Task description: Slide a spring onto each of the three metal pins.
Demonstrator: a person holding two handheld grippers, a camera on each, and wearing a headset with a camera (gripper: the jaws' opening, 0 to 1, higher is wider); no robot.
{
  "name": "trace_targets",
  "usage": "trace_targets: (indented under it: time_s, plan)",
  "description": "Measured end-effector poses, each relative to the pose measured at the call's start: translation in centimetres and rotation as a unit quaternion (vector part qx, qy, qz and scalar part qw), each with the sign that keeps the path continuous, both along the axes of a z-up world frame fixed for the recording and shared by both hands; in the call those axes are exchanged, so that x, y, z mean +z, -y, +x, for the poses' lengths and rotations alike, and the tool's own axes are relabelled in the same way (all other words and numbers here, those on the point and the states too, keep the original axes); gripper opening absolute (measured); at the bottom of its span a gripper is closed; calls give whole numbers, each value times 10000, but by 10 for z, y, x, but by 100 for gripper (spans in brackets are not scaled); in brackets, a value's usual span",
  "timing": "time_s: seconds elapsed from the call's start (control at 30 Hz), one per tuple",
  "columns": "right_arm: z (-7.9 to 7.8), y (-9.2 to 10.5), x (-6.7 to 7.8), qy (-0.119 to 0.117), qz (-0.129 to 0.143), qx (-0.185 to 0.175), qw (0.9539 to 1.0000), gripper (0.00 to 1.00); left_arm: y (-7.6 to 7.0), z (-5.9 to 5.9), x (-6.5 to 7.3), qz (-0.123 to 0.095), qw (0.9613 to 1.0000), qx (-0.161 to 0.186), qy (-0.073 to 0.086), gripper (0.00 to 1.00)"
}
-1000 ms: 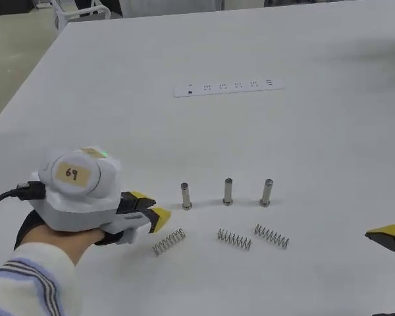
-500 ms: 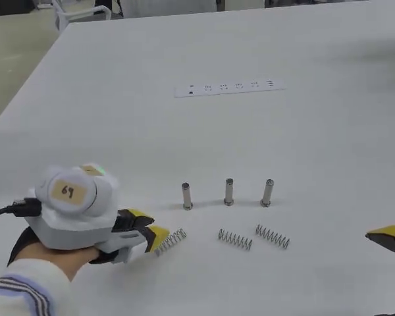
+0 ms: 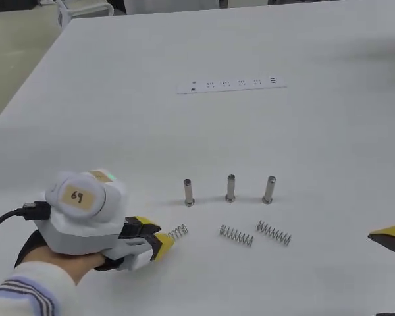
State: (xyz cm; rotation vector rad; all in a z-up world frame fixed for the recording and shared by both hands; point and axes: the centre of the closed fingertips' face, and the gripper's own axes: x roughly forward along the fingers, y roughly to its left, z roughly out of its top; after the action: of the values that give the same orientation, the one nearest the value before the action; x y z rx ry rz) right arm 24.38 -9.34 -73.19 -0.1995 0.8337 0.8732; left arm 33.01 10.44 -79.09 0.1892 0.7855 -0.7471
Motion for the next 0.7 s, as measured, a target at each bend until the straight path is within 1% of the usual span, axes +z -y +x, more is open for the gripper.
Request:
trace_targets:
  time_s: [0.17,0.43,0.5,0.7]
  plan:
    - [-1,-1,-1,9,-14,20,10000,93,1,-4,-4,64,10000,-60,-20,11]
    - [-3,1,-2,-23,-24,27,10000,93,-1,-7,-8,97,9999,-23,-52,11]
    - [-3,1,-2,-25,-24,30,10000,93,-2,-9,-11,139,9999,-36,-96,11]
    - [-3,1,-2,-40,-43,32,10000,92,-2,-11,-13,184,9998,-42,-87,10]
